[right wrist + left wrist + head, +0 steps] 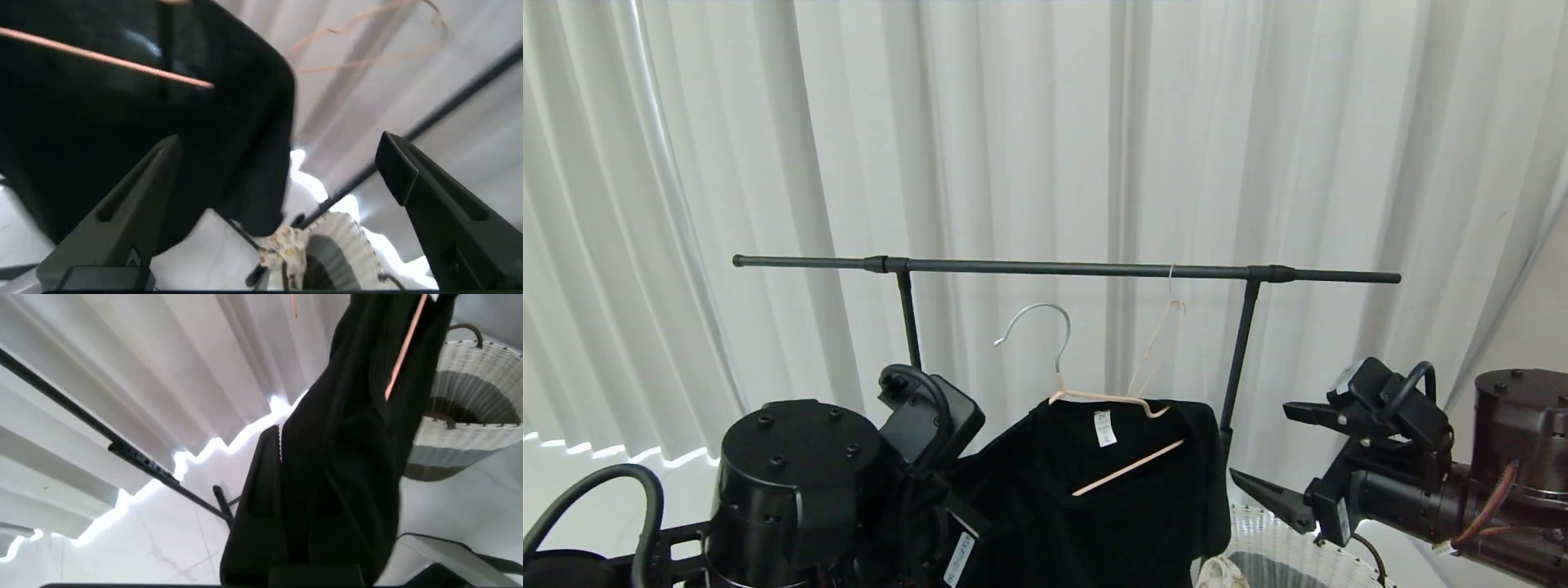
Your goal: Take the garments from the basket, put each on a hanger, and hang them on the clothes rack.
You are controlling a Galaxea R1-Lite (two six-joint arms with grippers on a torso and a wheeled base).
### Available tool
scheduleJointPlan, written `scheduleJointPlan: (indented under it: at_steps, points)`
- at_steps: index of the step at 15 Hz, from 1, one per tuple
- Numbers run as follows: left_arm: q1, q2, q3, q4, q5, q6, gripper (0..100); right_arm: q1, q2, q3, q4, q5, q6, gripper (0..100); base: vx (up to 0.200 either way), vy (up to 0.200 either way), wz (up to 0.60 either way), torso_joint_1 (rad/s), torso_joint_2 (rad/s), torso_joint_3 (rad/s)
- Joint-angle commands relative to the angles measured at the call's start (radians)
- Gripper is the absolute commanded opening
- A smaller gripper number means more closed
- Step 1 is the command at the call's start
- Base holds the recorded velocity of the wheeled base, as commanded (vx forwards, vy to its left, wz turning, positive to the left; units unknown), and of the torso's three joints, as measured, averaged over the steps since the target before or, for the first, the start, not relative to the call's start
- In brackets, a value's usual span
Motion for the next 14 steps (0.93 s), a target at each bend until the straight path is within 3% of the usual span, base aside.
scheduleJointPlan:
  at_steps: [1, 5, 6, 9, 11, 14]
  points:
    - [-0.029, 0.004, 0.045, -0.032, -0.003, 0.003, 0, 0.032, -0.030, -0.003, 0.015, 0.037, -0.035, 100, 0.000, 0.000, 0.00, 0.000, 0.00, 0.000]
    - [-0.127, 0.011, 0.125, -0.149, -0.018, 0.014, 0, 0.126, -0.046, -0.019, 0.074, 0.139, -0.187, 100, 0.000, 0.000, 0.00, 0.000, 0.00, 0.000]
    - [-0.161, 0.011, 0.137, -0.158, -0.036, 0.047, 0, 0.170, -0.043, -0.043, 0.115, 0.154, -0.219, 100, 0.000, 0.000, 0.00, 0.000, 0.00, 0.000]
    - [-0.184, 0.013, 0.134, -0.158, -0.101, 0.118, 0, 0.245, -0.030, -0.091, 0.222, 0.160, -0.257, 100, 0.000, 0.000, 0.00, 0.000, 0.00, 0.000]
    - [-0.186, 0.011, 0.133, -0.160, -0.142, 0.182, 0, 0.248, -0.018, -0.100, 0.270, 0.188, -0.289, 100, 0.000, 0.000, 0.00, 0.000, 0.00, 0.000]
    - [-0.193, 0.010, 0.116, -0.160, -0.156, 0.208, 0, 0.250, -0.020, -0.114, 0.359, 0.202, -0.289, 100, 0.000, 0.000, 0.00, 0.000, 0.00, 0.000]
